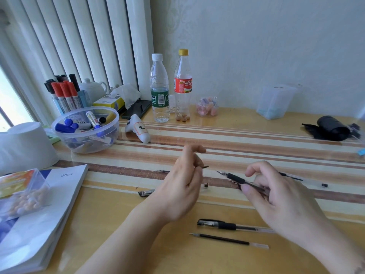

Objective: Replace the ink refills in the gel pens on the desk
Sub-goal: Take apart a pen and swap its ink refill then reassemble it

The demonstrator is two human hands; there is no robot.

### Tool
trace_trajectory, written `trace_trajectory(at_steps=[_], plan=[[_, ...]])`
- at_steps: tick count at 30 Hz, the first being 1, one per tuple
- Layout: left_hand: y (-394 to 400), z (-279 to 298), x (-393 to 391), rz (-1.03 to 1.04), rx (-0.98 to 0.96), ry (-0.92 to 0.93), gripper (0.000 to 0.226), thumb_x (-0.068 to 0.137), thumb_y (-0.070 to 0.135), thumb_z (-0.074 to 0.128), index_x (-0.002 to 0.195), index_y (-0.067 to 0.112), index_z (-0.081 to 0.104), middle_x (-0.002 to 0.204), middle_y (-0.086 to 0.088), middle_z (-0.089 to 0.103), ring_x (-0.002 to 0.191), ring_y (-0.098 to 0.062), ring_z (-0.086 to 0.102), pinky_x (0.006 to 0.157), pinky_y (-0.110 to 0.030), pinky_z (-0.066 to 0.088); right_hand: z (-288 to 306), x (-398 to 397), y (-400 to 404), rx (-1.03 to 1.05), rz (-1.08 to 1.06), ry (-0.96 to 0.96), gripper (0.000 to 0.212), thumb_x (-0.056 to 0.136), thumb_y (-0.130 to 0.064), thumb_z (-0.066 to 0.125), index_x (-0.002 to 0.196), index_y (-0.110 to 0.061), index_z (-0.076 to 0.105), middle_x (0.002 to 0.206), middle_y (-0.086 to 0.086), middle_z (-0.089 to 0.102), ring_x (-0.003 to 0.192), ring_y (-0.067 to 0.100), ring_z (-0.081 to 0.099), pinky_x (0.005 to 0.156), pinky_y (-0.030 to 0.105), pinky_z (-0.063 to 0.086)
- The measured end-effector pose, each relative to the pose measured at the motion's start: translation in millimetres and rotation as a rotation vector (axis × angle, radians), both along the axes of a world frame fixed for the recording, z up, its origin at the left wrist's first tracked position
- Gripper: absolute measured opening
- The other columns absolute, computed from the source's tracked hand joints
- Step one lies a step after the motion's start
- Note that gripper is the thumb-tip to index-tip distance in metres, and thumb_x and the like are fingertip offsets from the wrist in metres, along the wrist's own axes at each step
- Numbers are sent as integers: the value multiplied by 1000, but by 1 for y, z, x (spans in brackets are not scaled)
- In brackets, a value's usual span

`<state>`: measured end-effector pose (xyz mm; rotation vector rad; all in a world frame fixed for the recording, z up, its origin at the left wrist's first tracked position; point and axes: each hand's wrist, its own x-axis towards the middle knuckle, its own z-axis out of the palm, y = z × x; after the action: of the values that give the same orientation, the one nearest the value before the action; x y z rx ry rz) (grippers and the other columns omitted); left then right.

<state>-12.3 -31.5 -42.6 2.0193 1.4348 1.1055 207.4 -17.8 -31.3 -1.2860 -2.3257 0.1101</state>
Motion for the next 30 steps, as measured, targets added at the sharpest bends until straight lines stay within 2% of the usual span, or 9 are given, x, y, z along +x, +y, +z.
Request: trace_trajectory(at_steps=[2,4,8,10,16,18,22,25,30], plan=[[2,2,-1,34,-11,-21,29,99,7,37,119,28,34,91,7,56,82,-5,52,73,-15,42,2,0,1,22,-37,34,11,89,-39,51,94,-37,41,66,-18,67,55,5,52,38,20,35],[4,3,-2,61,-27,-61,28,96,3,50,118,21,47,91,9,67,86,-1,61,78,-16,49,3,-1,2,53,-60,95,10,88,-36,57,94,-35,50,74,-29,68,61,-4,56,42,26,44],[7,3,-2,88,-102,-192,20,88,4,66,100,20,64,91,6,75,91,1,69,86,-28,56,5,-1,2,69,-81,121,11,84,-36,62,94,-36,58,84,-26,69,69,-22,50,45,17,33],[7,2,-3,98,-93,-181,18,86,9,70,95,24,66,89,8,75,90,0,68,85,-29,56,5,-1,2,62,-80,108,10,83,-36,63,91,-37,58,82,-22,69,70,-22,49,46,15,32],[4,6,-1,105,-44,-96,16,87,15,69,96,28,69,82,18,67,80,10,59,69,-5,42,3,0,4,57,-67,110,9,83,-38,62,91,-38,59,81,-20,69,69,-17,52,47,17,35],[3,7,0,85,-39,-77,15,88,15,69,97,27,70,81,19,67,76,11,58,66,-3,39,3,0,4,59,-60,105,9,83,-39,62,92,-39,59,80,-18,69,55,-12,50,46,19,39],[1,5,5,51,2,-27,14,87,17,70,98,24,72,78,23,65,73,9,56,65,-3,37,-2,-2,4,60,-12,133,13,83,-39,60,95,-36,62,78,-12,71,60,-7,57,49,26,48],[0,3,7,28,-11,-34,14,85,17,72,95,25,74,76,20,67,73,4,57,65,-5,38,-4,-5,3,87,13,148,11,82,-33,64,93,-34,63,73,-17,70,64,2,65,52,31,55],[0,3,5,10,-39,-100,17,81,15,76,95,24,76,81,9,75,76,-4,66,70,-11,48,-5,-4,3,90,12,191,16,78,-21,72,89,-30,67,69,-24,70,64,0,67,55,31,57]])
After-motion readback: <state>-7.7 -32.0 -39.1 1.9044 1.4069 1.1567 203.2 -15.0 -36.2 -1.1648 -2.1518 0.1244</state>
